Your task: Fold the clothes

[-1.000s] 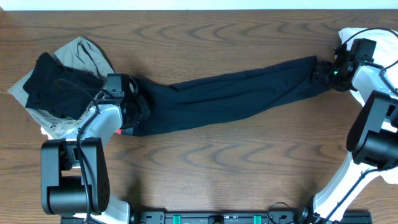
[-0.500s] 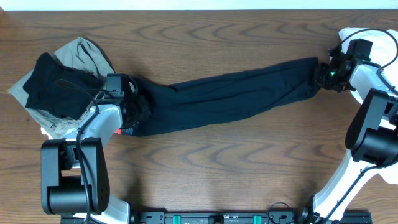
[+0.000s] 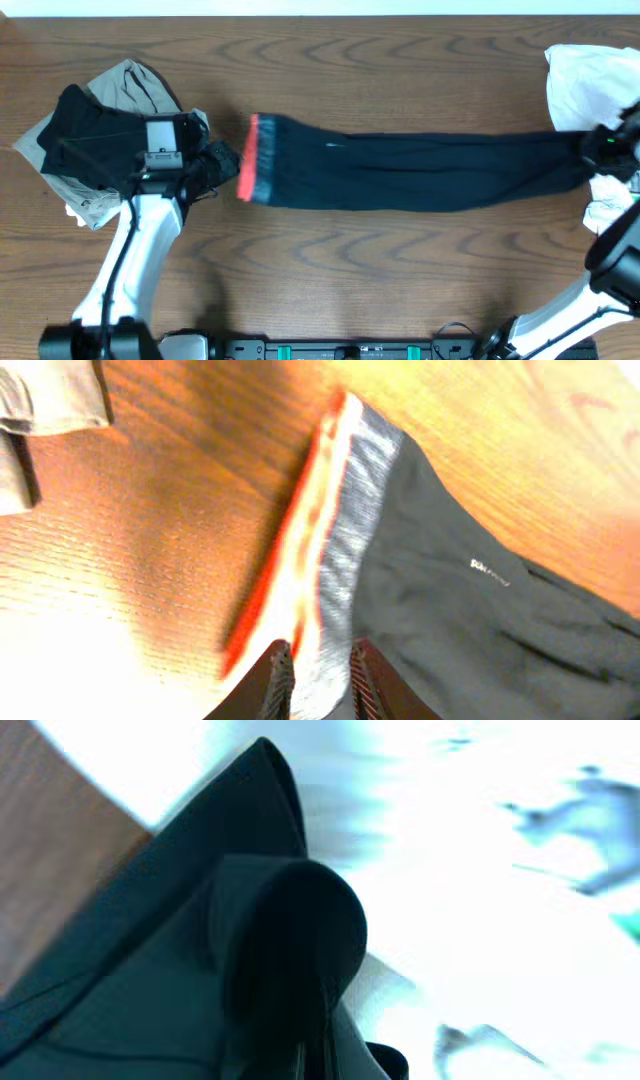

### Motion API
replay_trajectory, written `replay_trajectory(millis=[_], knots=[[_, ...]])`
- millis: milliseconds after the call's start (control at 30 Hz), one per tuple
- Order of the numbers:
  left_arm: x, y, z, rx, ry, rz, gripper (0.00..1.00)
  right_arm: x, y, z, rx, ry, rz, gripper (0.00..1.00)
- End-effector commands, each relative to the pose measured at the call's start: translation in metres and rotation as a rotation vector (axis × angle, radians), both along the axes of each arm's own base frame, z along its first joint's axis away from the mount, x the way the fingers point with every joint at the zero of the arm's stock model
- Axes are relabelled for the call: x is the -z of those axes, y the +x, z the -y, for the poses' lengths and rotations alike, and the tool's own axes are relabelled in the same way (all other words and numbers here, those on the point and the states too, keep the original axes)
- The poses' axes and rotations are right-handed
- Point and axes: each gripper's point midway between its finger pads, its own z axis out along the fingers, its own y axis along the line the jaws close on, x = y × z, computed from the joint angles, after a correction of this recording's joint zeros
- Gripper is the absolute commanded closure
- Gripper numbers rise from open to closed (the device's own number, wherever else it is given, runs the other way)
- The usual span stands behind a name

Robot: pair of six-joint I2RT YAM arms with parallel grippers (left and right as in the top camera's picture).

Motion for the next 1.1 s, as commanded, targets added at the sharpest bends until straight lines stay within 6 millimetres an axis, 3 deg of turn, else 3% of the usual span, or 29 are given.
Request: replay_trajectory(millis=[0, 200, 333, 433, 633, 767, 933, 1067], knots=[[-0.012, -0.002, 0.002, 0.012, -0.004, 0.021, 0.77, -0.009, -0.013, 0.007, 0.046, -0.006, -0.010, 0.99], [-0.004, -0.015, 0.002, 0.012, -0.006, -0.041, 0.77, -0.032, 0.006, -0.031, -0.063, 0.045, 0.056, 0.99], [-0.002, -0.018, 0.003, 0.012, -0.006, -0.059, 0.77, -0.057, 0.022, -0.076, -0.200, 0.017, 0.089, 0.99], [-0.002, -0.018, 0.003, 0.012, -0.006, -0.060, 0.77, -0.070, 0.027, -0.120, -0.302, 0.019, 0.086, 0.99], [-0.001, -0.020, 0.003, 0.012, -0.007, -0.066, 0.77, -0.065, 0.020, -0.215, -0.517, 0.063, -0.006, 0.99], [0.000, -0.022, 0.002, 0.012, -0.006, -0.078, 0.77, -0.064, 0.018, -0.265, -0.621, 0.066, -0.021, 0.99], [0.002, -0.025, 0.002, 0.010, -0.004, -0.091, 0.77, -0.063, 0.011, -0.308, -0.710, 0.052, -0.037, 0.99], [0.004, -0.028, 0.002, 0.010, -0.004, -0.105, 0.77, -0.059, 0.003, -0.322, -0.747, -0.010, -0.073, 0.99]])
